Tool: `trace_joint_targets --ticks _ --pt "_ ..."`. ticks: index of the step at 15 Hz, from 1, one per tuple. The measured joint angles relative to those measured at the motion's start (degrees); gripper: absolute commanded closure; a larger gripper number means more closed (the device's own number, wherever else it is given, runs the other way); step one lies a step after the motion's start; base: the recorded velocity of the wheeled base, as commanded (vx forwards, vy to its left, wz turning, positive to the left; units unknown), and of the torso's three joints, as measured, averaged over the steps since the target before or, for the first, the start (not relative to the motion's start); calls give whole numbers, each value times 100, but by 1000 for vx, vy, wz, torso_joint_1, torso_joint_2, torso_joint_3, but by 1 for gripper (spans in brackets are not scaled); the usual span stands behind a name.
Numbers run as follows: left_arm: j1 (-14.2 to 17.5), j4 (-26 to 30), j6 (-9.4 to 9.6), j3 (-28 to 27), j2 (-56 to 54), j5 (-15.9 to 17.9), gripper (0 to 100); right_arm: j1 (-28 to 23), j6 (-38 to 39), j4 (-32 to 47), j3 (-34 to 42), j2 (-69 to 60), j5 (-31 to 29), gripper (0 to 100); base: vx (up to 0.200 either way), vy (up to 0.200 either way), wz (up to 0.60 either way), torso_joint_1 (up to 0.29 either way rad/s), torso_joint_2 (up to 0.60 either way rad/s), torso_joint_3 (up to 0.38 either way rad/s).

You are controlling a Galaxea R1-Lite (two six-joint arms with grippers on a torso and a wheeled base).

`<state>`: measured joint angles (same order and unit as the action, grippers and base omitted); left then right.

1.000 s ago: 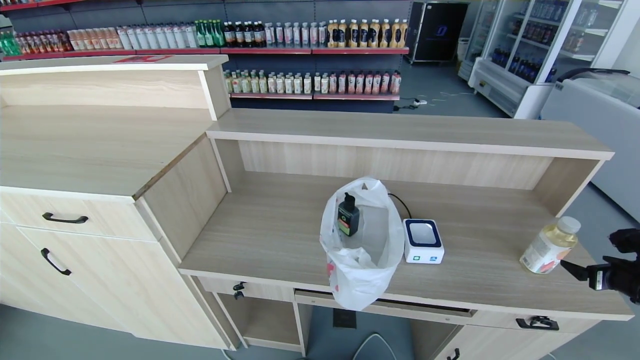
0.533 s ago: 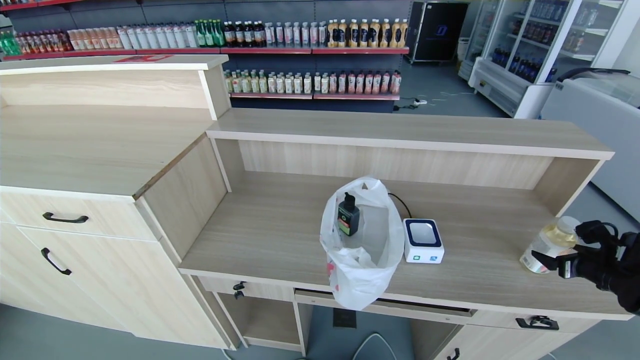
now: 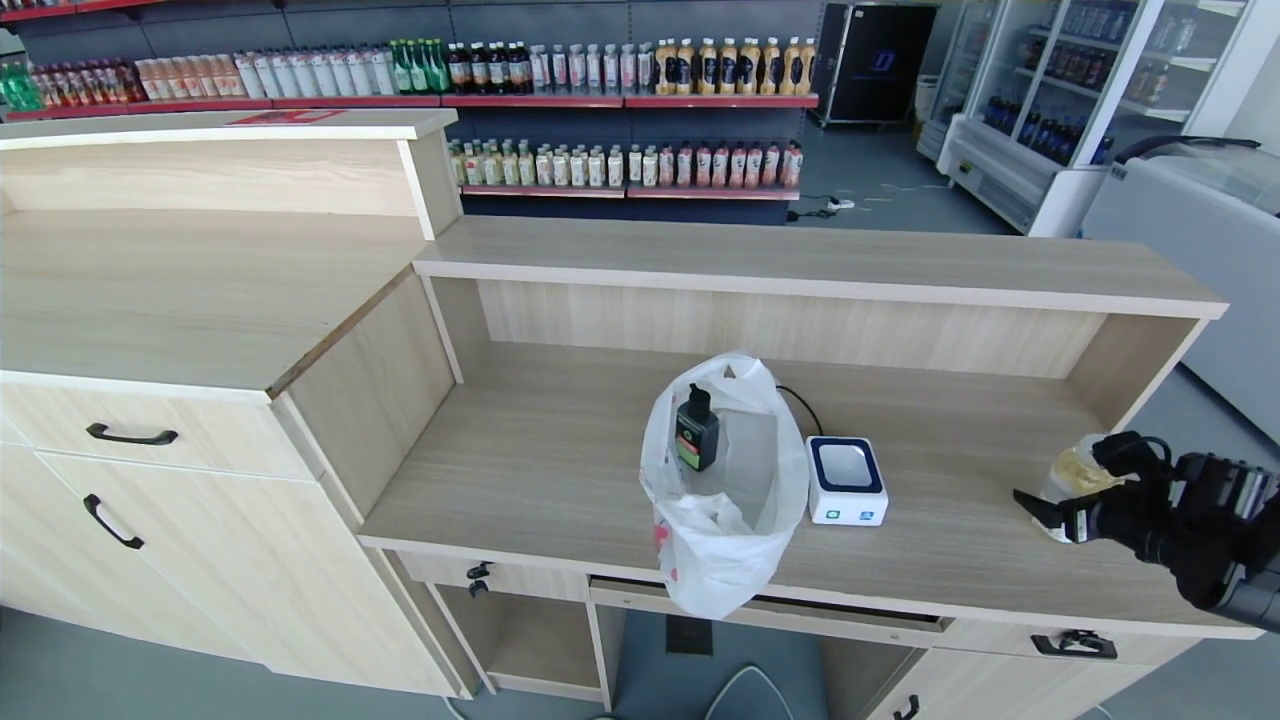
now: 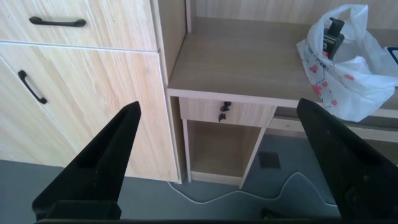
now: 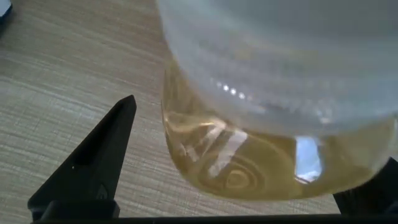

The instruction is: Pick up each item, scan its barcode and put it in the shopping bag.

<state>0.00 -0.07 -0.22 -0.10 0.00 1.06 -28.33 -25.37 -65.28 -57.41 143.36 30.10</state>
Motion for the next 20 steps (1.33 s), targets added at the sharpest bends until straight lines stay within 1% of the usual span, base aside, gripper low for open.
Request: trace_joint_targets --ticks 4,8,9,20 --pt "0 0 0 0 0 0 0 96 194 24 -367 110 -188 0 0 0 0 0 0 0" --pt "0 0 -2 0 0 0 0 138 213 17 -433 199 -222 0 0 0 0 0 0 0" --pt "0 0 -2 0 0 -2 0 157 217 6 -439 219 -222 100 0 0 0 0 0 0" --pt "0 0 -2 0 0 0 0 215 369 15 -795 306 -229 100 0 0 0 0 0 0"
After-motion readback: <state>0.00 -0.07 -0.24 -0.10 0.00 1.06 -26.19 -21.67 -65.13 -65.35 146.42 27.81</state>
